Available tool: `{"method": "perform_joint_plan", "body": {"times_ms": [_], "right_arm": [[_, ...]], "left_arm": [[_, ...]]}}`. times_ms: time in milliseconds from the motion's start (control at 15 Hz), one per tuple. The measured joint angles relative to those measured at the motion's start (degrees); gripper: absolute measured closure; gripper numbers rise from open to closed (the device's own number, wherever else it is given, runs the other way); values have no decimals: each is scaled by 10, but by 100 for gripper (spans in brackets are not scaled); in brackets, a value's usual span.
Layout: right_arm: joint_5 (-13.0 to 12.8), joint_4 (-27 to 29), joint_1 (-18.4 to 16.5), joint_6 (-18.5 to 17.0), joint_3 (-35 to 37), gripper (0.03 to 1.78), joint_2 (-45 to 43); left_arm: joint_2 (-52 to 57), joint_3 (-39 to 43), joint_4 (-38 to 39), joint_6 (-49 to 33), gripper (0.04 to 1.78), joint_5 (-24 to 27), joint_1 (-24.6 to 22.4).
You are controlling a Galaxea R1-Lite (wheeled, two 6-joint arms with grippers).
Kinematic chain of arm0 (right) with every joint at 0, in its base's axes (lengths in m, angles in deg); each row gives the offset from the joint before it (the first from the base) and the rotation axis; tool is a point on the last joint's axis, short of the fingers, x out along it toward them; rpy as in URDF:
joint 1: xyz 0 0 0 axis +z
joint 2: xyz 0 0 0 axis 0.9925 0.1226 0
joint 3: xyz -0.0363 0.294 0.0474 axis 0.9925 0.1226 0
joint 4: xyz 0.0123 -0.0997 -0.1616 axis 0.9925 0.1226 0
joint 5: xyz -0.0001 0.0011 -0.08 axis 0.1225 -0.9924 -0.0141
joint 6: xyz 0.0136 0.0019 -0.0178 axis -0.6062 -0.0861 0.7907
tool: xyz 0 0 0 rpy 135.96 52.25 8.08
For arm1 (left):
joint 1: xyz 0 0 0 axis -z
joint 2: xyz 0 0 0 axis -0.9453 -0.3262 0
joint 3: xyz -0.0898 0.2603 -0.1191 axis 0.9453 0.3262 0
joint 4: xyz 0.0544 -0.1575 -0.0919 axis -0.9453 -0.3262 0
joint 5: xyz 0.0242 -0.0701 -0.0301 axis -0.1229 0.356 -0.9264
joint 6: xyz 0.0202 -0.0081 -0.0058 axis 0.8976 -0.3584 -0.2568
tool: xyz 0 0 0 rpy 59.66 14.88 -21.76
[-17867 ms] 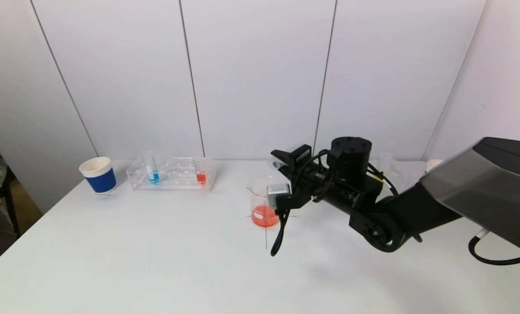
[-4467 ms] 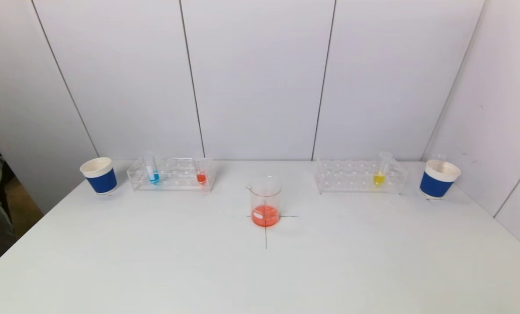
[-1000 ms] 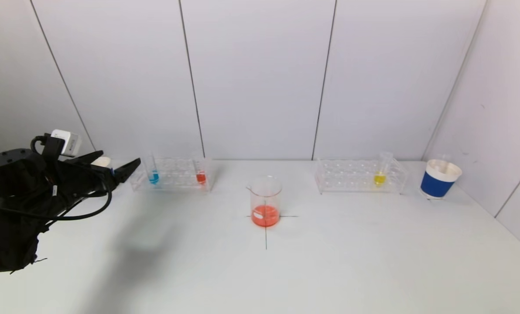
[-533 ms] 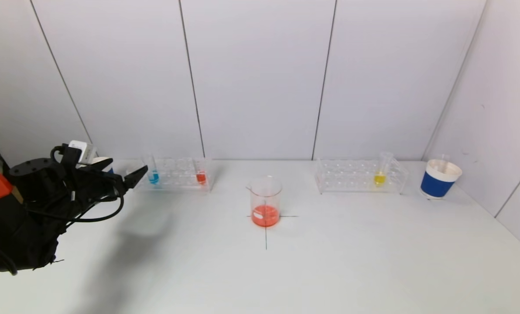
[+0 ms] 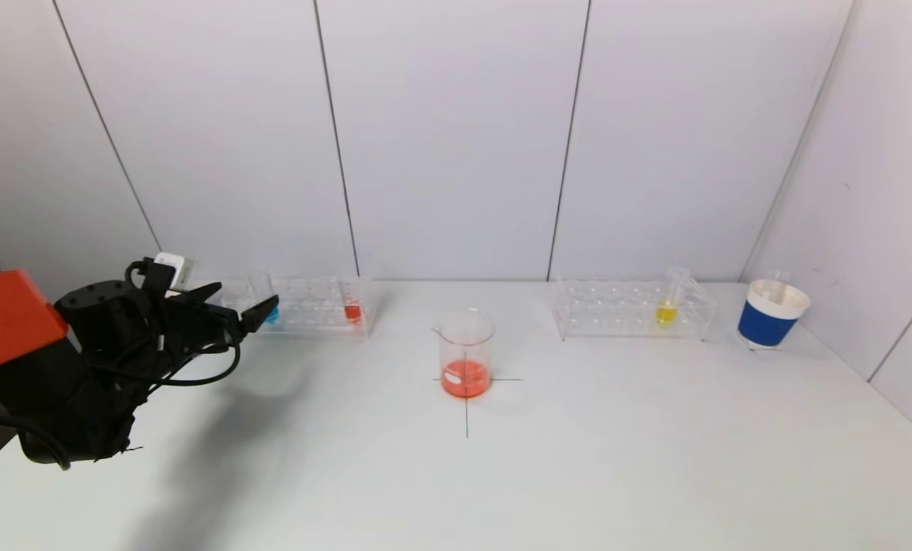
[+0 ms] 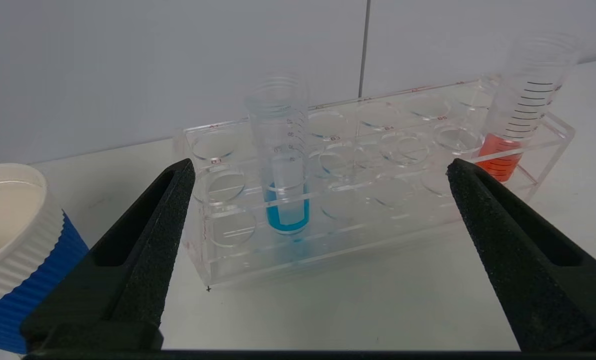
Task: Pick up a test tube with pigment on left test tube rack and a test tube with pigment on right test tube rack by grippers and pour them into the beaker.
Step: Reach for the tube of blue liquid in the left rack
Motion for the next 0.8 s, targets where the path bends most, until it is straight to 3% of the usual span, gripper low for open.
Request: {"method": "perform_joint_plan", "body": {"times_ms": [800], "right_arm": [[0,0,0,0,0,4,0]], "left_arm": [[-34,-43,0,0,6,-10,2]]}}
